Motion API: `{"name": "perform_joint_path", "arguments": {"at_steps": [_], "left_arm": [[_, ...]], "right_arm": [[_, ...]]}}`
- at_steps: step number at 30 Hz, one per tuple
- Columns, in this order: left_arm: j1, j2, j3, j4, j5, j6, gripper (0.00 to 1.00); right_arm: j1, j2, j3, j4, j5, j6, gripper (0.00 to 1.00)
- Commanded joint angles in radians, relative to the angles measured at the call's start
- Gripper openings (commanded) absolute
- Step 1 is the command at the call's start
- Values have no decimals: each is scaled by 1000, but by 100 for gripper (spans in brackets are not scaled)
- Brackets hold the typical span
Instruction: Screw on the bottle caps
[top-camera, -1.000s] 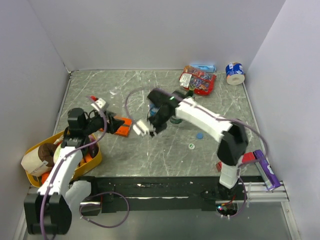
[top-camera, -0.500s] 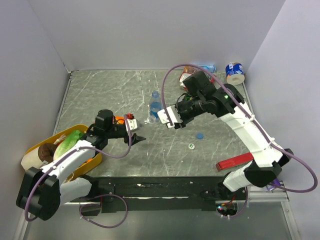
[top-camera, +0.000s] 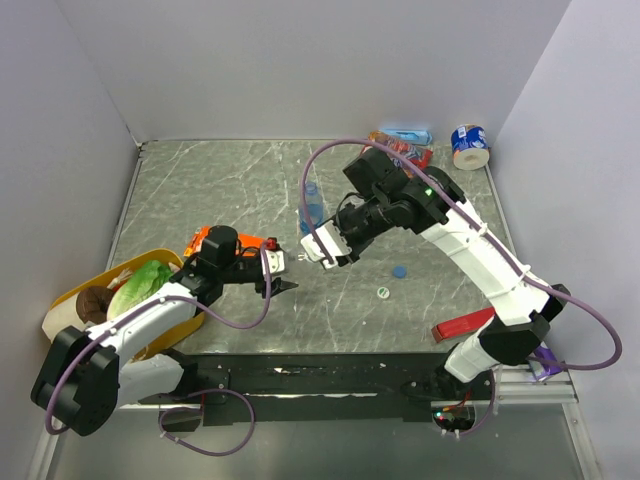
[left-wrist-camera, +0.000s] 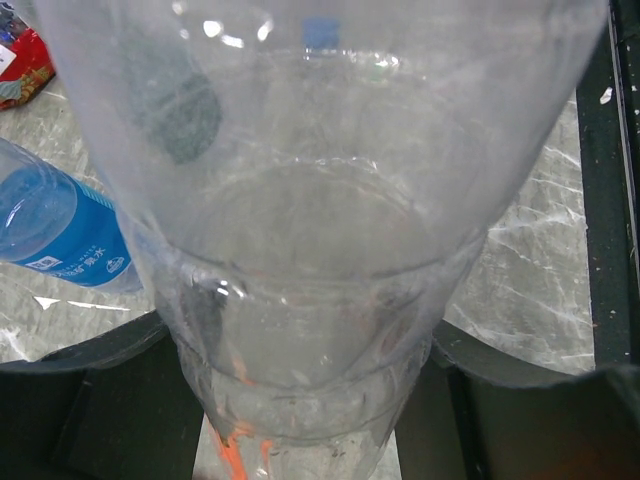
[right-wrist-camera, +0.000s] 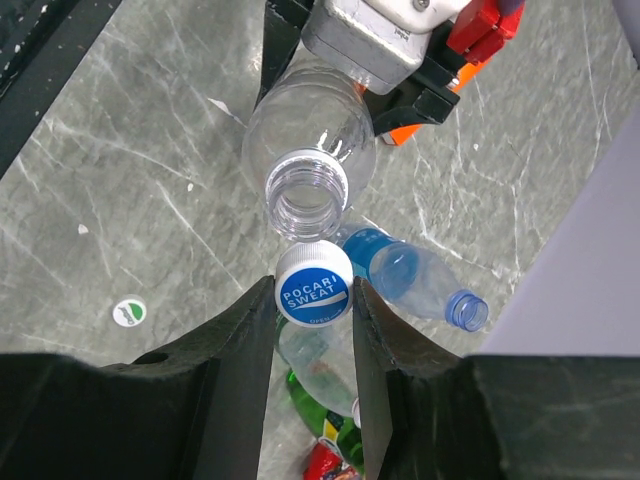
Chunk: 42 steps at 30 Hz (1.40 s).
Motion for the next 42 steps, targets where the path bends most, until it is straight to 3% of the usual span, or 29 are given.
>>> {"name": "perform_joint_path", "arguments": {"at_steps": [1,10,16,25,42], "left_arm": [[-4,11,13,53,7,29,1],[-5,-1,11,35,-10,43,1],[-5,-20,-3,32,-11,34,1],[-10,10,30,19,1,23,1],[-19,-15,10,74,2,-1,1]], "right_arm": [[19,-4,43,-19,-42,-38,21],[-19,-15,11,33,36,14,19],[-73,-27,46,10,-2,17,19],[16,-78,-37,38,-67,-67,20],[56,-38,-51,70,-36,-35,22]]}}
